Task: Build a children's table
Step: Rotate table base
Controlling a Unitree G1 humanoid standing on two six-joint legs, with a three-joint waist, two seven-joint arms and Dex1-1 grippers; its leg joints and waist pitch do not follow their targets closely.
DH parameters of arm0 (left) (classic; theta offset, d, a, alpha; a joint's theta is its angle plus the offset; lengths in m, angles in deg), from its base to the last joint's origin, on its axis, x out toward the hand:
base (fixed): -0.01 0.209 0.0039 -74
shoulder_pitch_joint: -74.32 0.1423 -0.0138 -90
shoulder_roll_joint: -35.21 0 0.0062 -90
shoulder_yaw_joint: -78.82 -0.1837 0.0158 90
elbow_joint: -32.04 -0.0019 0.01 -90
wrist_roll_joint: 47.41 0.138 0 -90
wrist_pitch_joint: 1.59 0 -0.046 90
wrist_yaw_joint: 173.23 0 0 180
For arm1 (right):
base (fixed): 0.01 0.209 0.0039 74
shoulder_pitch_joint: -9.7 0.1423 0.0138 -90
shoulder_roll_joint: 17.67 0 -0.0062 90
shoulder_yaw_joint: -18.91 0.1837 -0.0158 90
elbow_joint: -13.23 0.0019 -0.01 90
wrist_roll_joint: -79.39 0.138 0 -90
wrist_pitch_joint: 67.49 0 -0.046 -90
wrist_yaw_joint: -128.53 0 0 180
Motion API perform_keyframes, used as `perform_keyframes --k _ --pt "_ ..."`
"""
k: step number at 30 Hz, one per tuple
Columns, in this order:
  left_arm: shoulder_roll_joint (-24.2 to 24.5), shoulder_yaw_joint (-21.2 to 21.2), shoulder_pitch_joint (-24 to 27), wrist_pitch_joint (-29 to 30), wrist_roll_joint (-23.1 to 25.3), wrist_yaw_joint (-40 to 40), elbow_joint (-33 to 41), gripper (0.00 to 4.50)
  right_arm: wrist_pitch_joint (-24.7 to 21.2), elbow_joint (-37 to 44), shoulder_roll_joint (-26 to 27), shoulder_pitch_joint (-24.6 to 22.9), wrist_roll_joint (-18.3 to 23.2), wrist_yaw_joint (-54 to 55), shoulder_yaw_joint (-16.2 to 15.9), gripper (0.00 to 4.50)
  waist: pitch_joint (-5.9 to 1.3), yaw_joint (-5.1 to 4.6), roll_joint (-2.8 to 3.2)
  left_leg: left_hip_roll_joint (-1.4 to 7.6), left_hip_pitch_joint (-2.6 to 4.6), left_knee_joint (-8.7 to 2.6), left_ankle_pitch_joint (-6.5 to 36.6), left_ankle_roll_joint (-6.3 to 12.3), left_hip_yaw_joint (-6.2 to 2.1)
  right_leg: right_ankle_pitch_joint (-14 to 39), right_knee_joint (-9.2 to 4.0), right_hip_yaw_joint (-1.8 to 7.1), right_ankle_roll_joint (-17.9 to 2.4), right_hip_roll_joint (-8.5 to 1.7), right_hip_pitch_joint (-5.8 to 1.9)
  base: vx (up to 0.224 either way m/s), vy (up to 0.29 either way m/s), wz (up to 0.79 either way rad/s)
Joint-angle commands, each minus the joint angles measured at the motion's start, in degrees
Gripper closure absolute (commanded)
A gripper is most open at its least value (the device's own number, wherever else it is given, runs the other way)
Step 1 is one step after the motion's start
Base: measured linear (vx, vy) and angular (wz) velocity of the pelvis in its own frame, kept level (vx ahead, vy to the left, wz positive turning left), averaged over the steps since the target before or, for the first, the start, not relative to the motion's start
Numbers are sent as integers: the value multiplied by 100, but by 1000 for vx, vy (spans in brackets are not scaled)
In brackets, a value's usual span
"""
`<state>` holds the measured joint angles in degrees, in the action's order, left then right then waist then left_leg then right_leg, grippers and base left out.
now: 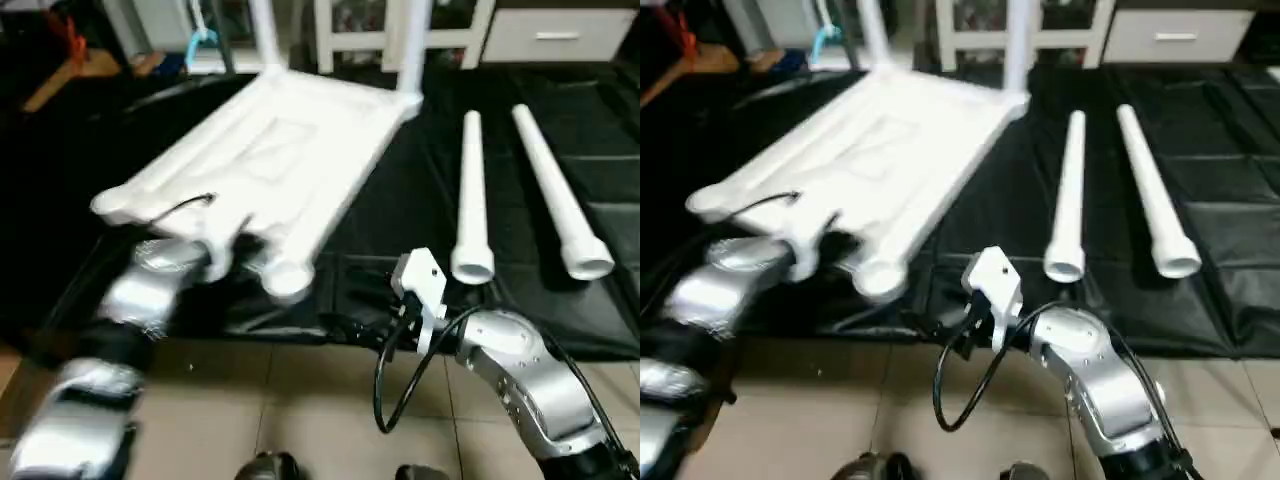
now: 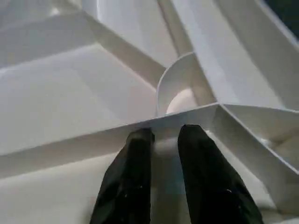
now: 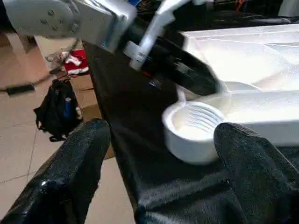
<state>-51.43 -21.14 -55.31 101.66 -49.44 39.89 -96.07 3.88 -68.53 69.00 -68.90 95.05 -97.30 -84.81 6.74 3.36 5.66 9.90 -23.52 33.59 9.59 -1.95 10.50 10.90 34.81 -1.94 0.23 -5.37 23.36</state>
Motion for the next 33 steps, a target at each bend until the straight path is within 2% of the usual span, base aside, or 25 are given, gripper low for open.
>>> perform_keyframes --k 1,3,4,6,8,9,11,12,13,15,16,17,18,20,22,23,25,26,27,28,29,31,33 --pt "-122 -69 -249 -559 155 -276 -225 338 -66 117 -4 31 20 35 11 60 -436 -40 -39 248 188 -397 1137 287 -116 347 -406 169 -1266 -231 -177 0 0 0" --pt "-201 -81 -452 -924 370 -632 -638 338 -71 133 3 31 21 46 6 60 -476 -41 -40 240 153 -354 823 442 -128 -175 -347 141 -1337 -233 -221 0 0 0" --pt "-177 -63 -555 -1092 479 -817 -870 338 -67 140 1 23 22 46 6 60 -488 -49 -45 230 100 -337 587 552 -149 -506 -303 119 -1372 -243 -252 0 0 0" --pt "-107 -54 -635 -1248 579 -934 -1039 338 -61 149 -10 7 22 44 5 60 -499 -68 -46 225 100 -315 507 663 -150 -740 -274 102 -1418 -235 -245 0 0 0" --pt "-120 37 -630 -1262 481 -846 -980 338 -62 154 -12 -1 26 44 5 60 -511 -88 -47 231 99 -301 422 760 -145 -942 -251 100 -1515 -249 -252 0 0 0" --pt "-142 89 -609 -1239 404 -766 -908 338 -62 156 -11 -5 27 45 3 60 -521 -94 -56 238 104 -288 355 834 -138 -1019 -242 98 -1591 -257 -246 0 0 0" --pt "-339 304 -275 -959 -217 43 -60 338 -58 123 24 19 32 62 4 60 -519 -78 -64 272 98 -301 288 903 -132 -978 -235 97 -1758 -292 -251 0 0 0" --pt "-383 324 -136 -837 -382 215 249 338 -50 96 46 45 34 80 17 60 -519 -55 -43 296 131 -297 347 925 -117 -846 -248 100 -1819 -288 -220 0 0 0" --pt "-410 337 -51 -757 -480 309 440 338 -44 77 60 62 36 92 26 60 -491 -46 -44 307 116 -311 441 940 -113 -667 -258 100 -1819 -279 -215 0 0 0" --pt "-518 416 127 -595 -797 453 853 338 -32 30 102 108 45 144 61 60 -489 -19 -53 294 130 -322 620 876 -102 -365 -278 102 -1751 -267 -209 0 0 0" --pt "-560 446 186 -573 -928 461 993 338 -37 5 133 135 56 175 78 60 -498 -15 -41 304 129 -325 638 833 -111 -335 -264 105 -1746 -282 -230 0 0 0" --pt "-566 443 262 -524 -1013 469 1182 338 -25 -21 154 162 47 215 101 60 -473 -23 -51 297 120 -345 755 780 -106 -177 -292 106 -1707 -269 -215 0 0 0" --pt "-571 441 319 -487 -1075 476 1322 338 -16 -40 170 182 40 246 117 60 -485 -25 -29 300 138 -351 897 690 -110 -19 -294 109 -1676 -276 -221 0 0 0" --pt "-467 541 588 -323 -1375 404 2093 338 48 -164 267 298 19 447 261 60 -466 -39 -28 302 131 -378 1075 582 -105 212 -318 117 -1619 -268 -215 0 0 0" --pt "-406 637 619 -316 -1431 342 2233 338 69 -208 290 326 -2 527 311 60 -458 -48 -29 287 138 -384 1195 473 -97 395 -335 124 -1544 -259 -204 0 0 0" --pt "-367 768 658 -258 -1437 327 2381 338 75 -256 314 354 -33 611 350 60 -454 -58 -3 277 146 -389 1294 394 -96 546 -344 128 -1496 -251 -199 0 0 0" --pt "-217 1056 754 -125 -1329 183 2675 338 73 -489 374 489 -310 1083 487 60 -453 -82 -7 266 144 -395 1304 240 -103 634 -343 126 -1410 -242 -200 0 0 0" --pt "-97 1213 848 55 -1241 -31 2840 338 -17 -640 432 632 -393 1442 658 60 -439 -97 -9 252 139 -403 1347 218 -100 716 -356 124 -1383 -233 -192 0 0 0" --pt "-97 1213 848 55 -1241 -31 2840 338 -17 -640 432 632 -393 1442 658 60 -435 -127 21 247 147 -414 1444 128 -106 848 -357 122 -1330 -226 -189 0 0 0" --pt "36 1307 979 233 -1173 -234 3018 338 -133 -777 477 798 -476 1798 836 60 -436 -138 52 241 151 -416 1483 80 -113 892 -350 118 -1297 -223 -195 0 0 0" --pt "127 1356 1117 377 -1134 -377 3170 338 -283 -875 512 950 -481 2060 1006 60 -440 -166 48 231 159 -418 1496 23 -111 897 -354 118 -1251 -206 -187 0 0 0" --pt "188 1370 1418 621 -1158 -521 3461 338 -571 -1025 541 1218 -361 2361 1317 60 -453 -191 63 225 169 -406 1414 13 -109 756 -353 121 -1229 -191 -184 0 0 0" --pt "187 1366 1523 685 -1175 -538 3568 332 -638 -1073 542 1296 -320 2440 1406 43 -473 -170 92 221 179 -386 1290 48 -100 582 -341 118 -1224 -182 -173 0 0 0"
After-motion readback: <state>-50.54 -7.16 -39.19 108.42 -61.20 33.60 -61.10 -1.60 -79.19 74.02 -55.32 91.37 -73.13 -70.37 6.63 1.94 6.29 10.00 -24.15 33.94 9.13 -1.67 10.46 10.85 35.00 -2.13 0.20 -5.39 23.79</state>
